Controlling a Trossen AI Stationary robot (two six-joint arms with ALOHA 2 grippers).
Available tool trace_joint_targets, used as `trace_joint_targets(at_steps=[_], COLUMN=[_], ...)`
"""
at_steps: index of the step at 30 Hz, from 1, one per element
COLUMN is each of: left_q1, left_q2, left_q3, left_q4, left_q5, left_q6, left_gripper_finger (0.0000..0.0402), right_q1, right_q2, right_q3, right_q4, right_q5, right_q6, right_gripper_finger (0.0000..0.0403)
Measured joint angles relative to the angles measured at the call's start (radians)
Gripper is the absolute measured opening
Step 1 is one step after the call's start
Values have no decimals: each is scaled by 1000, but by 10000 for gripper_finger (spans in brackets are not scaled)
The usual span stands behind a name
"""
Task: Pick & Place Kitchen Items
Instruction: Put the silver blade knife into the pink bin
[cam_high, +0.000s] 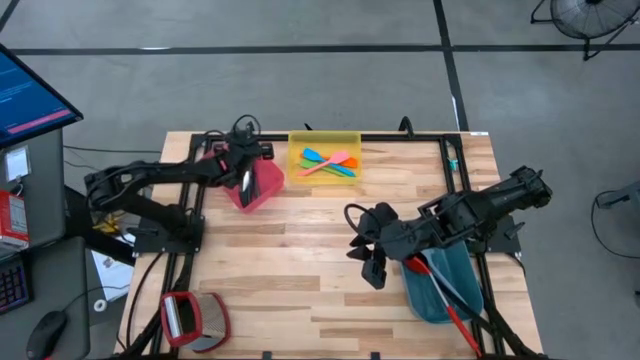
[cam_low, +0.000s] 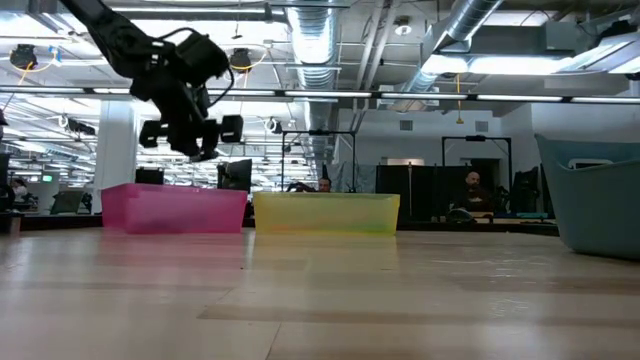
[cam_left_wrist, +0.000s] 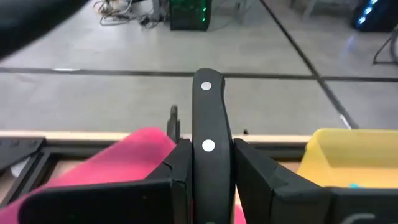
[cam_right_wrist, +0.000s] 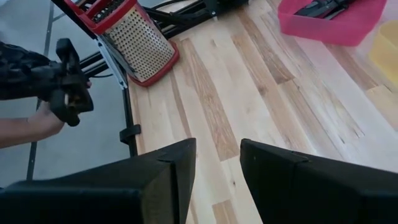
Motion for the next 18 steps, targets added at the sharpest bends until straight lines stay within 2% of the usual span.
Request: trace_joint_targets(at_steps=[5,18], left_q1=[13,73], left_q2=[51,51], left_q3=[0,-136], left_q4=[-61,-41], left_q5=[0,73], left_q6=[-107,-142], left_gripper_finger=[66,66], right_q1=[-1,-13], right_q2=[0,0], right_q3=[0,0], right_q4=[-10,-42], right_q5=[0,0], right_q6=[0,8], right_gripper_finger=[123,123])
